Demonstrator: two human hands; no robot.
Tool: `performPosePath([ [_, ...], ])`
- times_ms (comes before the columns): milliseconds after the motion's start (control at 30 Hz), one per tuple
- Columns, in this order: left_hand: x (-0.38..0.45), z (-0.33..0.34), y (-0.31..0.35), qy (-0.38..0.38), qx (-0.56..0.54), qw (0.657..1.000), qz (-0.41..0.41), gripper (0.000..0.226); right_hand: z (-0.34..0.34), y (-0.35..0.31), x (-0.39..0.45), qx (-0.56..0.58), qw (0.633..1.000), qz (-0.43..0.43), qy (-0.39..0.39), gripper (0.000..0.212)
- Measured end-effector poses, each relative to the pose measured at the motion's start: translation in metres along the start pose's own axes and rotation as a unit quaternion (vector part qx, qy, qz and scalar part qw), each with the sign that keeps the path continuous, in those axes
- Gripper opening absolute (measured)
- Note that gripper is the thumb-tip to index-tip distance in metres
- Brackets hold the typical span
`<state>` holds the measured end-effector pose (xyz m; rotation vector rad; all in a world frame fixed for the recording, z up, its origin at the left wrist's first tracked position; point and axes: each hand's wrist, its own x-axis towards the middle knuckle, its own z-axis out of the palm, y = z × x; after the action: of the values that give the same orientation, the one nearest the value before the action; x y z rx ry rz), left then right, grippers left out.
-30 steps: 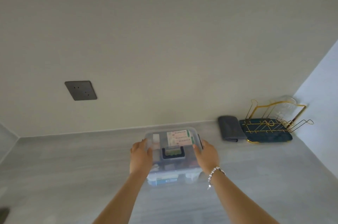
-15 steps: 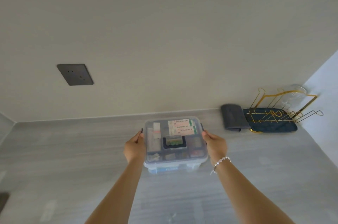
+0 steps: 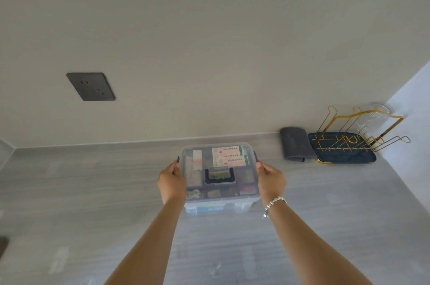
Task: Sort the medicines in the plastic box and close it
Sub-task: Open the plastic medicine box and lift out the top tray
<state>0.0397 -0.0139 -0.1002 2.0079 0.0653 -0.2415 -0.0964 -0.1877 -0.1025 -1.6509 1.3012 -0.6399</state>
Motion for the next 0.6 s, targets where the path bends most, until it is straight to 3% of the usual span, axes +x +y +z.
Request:
performPosePath([
  [333,-0.001,-0.01,-0.007,0.019,0.022,1.0,-0.012,0.035,-0.003,0.002,-0.013,-0.11,0.992,-0.058,0.0,0.025],
  [500,-0.014,-0.023,-0.011,0.02,0.029,0.999,0.014,0.035,-0.005,0.009,-0.019,-0.115,0.993,-0.035,0.0,0.027],
  [600,-0.02,-0.025,-0.013,-0.024,0.059,0.997,0.048,0.042,-0.004,0.004,-0.026,-0.118,0.991,-0.054,-0.027,0.034],
])
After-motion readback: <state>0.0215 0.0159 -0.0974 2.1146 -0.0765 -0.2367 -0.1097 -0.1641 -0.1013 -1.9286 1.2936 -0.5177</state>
